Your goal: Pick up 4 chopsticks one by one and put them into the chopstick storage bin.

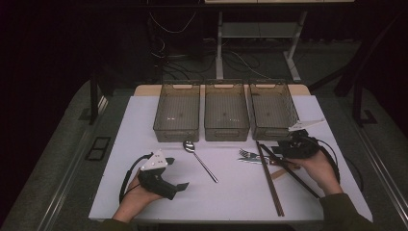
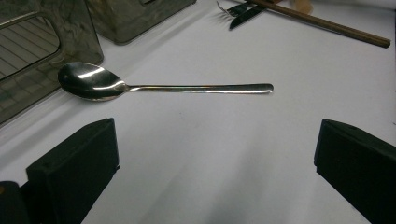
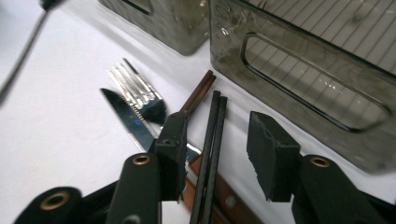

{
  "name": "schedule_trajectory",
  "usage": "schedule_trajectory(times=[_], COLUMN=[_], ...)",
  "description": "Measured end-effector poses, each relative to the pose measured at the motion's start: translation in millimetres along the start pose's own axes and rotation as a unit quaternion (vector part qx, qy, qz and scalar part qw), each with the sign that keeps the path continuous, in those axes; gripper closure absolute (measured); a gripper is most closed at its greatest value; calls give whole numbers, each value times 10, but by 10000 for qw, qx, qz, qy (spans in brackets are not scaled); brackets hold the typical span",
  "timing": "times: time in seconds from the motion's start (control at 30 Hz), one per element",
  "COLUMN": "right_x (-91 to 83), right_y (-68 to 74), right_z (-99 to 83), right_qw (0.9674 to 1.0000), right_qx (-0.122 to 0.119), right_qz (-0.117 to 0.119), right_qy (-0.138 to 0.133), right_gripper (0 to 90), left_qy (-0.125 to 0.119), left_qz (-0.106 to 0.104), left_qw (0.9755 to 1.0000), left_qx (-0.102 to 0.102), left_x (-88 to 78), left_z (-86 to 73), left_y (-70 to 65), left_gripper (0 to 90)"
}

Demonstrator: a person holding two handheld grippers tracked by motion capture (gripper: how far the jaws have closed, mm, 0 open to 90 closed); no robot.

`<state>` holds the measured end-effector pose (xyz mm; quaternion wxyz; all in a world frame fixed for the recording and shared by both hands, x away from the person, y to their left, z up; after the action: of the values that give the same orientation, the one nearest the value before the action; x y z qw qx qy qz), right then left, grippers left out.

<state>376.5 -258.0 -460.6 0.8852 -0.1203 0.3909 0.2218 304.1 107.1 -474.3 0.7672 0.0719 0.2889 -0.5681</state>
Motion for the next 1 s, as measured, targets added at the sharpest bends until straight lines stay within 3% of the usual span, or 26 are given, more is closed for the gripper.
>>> schedule_trajectory(times=[0.23,0.3,0.47,0.63,1.0], right_x=[-229,-361,-502,-530,-446], right_y=[6,8,1,27,18], right_z=[-180,-297,-507,-663,-707], right_qw=[9999,9999,9999,9996,9990], right_qx=[-127,-91,-34,-38,-48], right_qz=[-66,-83,-61,-76,-130], right_qy=[66,78,115,267,421], right_gripper=[655,691,717,745,779], left_qy=[5,19,-20,-32,-19], left_qz=[5,1,-17,-25,-15], left_qw=[10000,10000,10000,10000,10000], left_qx=[11,38,17,-6,-5], left_x=[-11,-15,-16,-13,-8], left_z=[-4,-5,2,3,0], left_y=[4,9,1,-3,-7], left_gripper=[0,0,0,0,0])
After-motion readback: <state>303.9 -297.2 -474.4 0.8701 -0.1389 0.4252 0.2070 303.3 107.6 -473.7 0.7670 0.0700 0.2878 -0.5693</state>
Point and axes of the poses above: each handheld gripper's, and its own axes: x roughly forward along the jaws, z roughly out of its top, y roughly to its left, the point moved 8 cm from there along x, roughly forward along the jaws, and after that the axes turned 13 degrees about -z, right-handed, at the moved point
